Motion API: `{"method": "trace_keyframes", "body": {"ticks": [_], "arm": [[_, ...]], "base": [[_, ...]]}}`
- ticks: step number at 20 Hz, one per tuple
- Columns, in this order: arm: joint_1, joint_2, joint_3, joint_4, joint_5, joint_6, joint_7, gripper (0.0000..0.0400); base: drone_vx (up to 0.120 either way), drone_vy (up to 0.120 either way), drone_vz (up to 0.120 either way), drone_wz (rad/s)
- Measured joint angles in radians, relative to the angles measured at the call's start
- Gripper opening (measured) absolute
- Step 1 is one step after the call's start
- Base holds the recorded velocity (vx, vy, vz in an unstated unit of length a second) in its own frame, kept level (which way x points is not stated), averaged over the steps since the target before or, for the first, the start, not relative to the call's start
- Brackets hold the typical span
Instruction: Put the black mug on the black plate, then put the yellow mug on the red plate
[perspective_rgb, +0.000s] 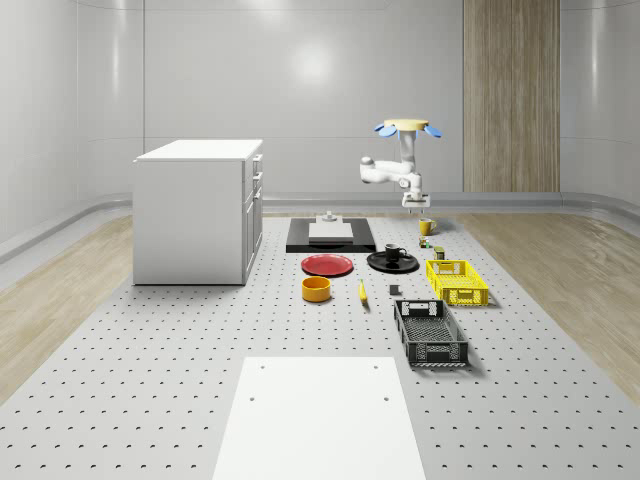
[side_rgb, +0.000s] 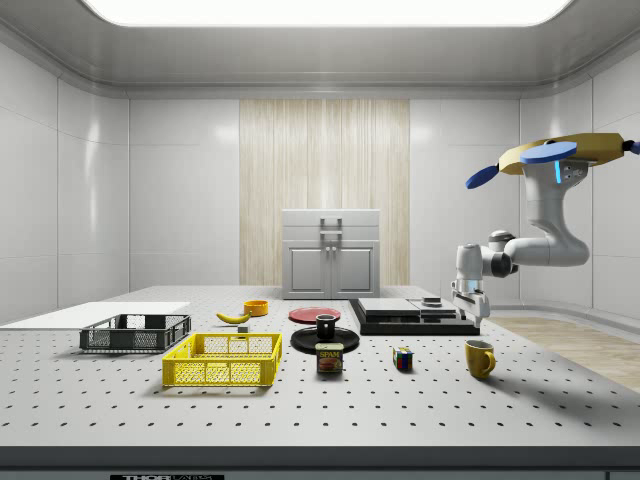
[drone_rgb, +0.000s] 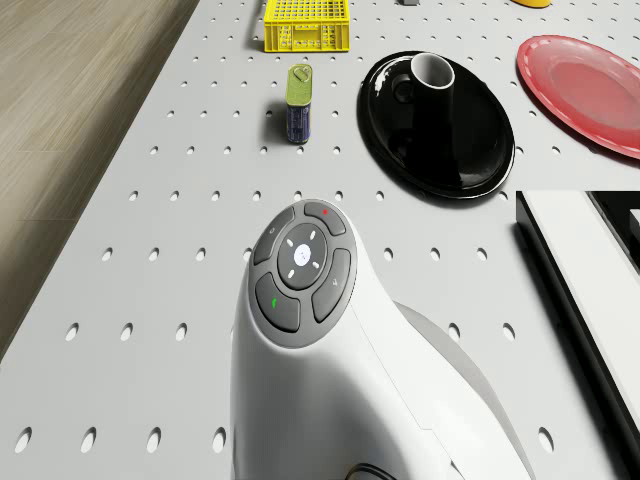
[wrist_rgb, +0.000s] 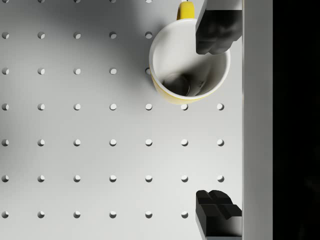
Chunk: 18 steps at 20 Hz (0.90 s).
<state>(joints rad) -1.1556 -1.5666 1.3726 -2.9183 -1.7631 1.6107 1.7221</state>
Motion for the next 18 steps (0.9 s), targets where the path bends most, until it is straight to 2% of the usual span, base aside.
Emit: {"method": "trace_keyframes", "body": {"ticks": [5,18], "arm": [[0.0,0.0,0.0,0.0,0.0,0.0,0.0,0.04],[-0.017,-0.002,-0.118,0.024,-0.113,0.035,0.0,0.04]], "base": [[0.0,0.112,-0.12,0.0],[0.0,0.0,0.0,0.0]]}}
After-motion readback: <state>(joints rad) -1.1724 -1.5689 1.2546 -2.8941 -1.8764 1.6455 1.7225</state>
